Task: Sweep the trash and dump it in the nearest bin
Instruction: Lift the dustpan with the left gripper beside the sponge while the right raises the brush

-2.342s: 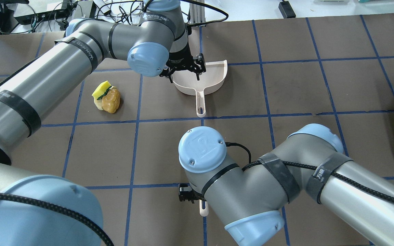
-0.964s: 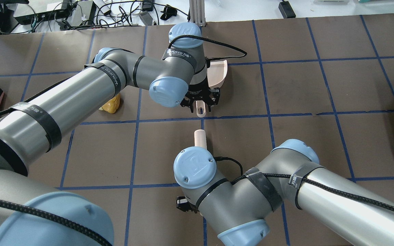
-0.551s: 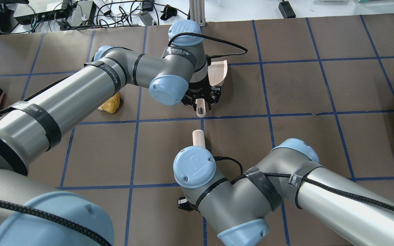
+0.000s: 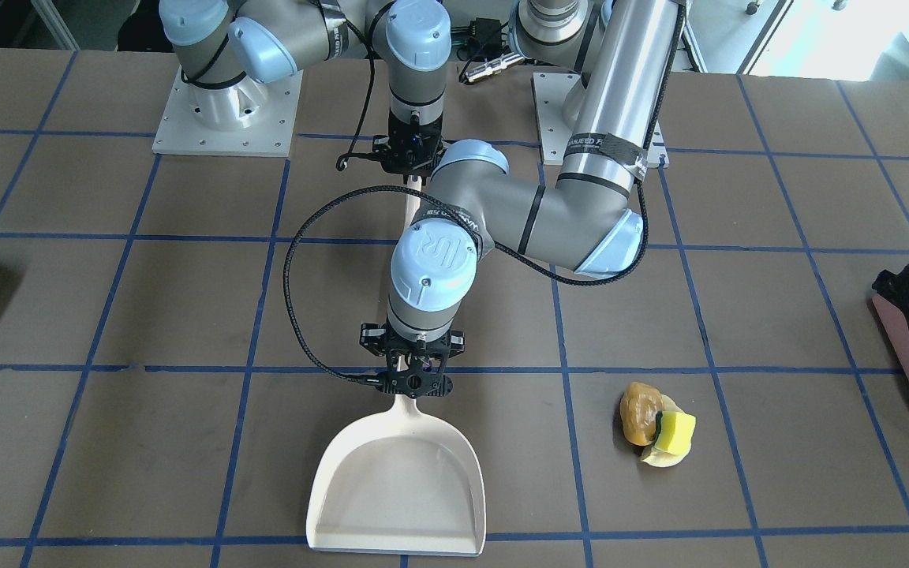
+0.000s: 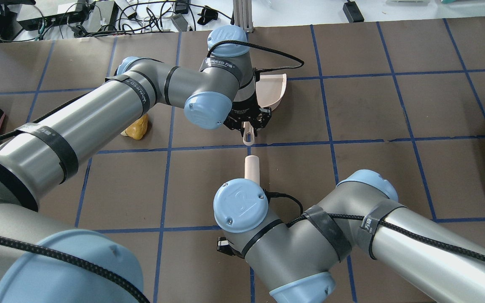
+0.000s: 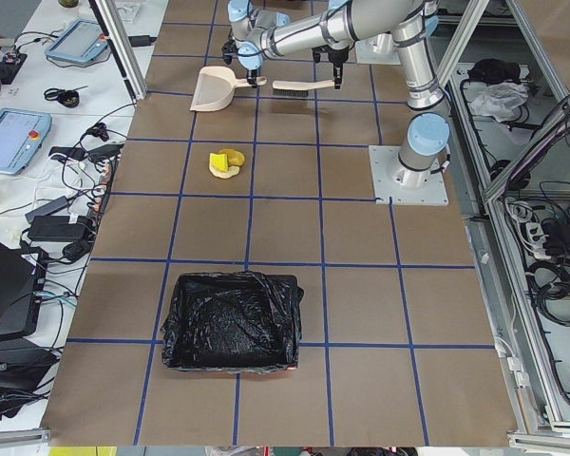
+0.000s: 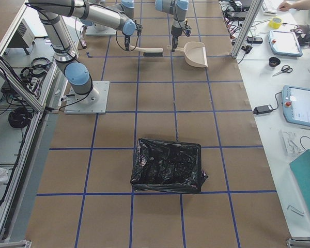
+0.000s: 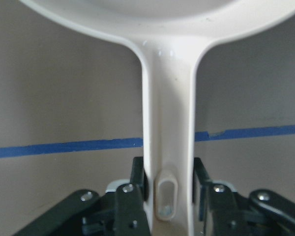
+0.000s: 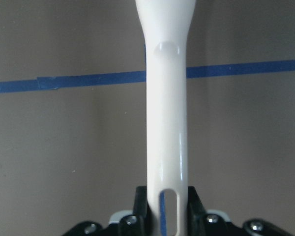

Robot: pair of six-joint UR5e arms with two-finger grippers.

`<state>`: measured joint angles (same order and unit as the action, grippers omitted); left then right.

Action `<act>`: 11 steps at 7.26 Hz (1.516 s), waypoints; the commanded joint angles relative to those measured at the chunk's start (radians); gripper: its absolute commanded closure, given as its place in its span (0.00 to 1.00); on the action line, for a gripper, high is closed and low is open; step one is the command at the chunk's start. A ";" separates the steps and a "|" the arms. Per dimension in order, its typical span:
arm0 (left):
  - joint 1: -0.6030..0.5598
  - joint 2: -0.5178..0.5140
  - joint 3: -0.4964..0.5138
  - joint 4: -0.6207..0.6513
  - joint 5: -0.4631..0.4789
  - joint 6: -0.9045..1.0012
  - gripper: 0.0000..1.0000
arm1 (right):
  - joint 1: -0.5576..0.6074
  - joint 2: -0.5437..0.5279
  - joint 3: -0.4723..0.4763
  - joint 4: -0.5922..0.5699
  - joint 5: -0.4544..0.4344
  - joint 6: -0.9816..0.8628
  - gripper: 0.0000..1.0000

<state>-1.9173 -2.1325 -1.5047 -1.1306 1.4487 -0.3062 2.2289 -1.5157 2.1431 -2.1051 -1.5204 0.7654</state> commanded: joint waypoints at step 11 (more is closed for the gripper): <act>0.475 0.223 -0.017 -0.172 0.228 1.296 1.00 | 0.018 0.031 -0.130 0.016 -0.001 0.644 1.00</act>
<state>-1.4867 -1.9293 -1.5190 -1.2998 1.6730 0.8086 2.2463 -1.5097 2.0509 -2.0901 -1.5160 1.4056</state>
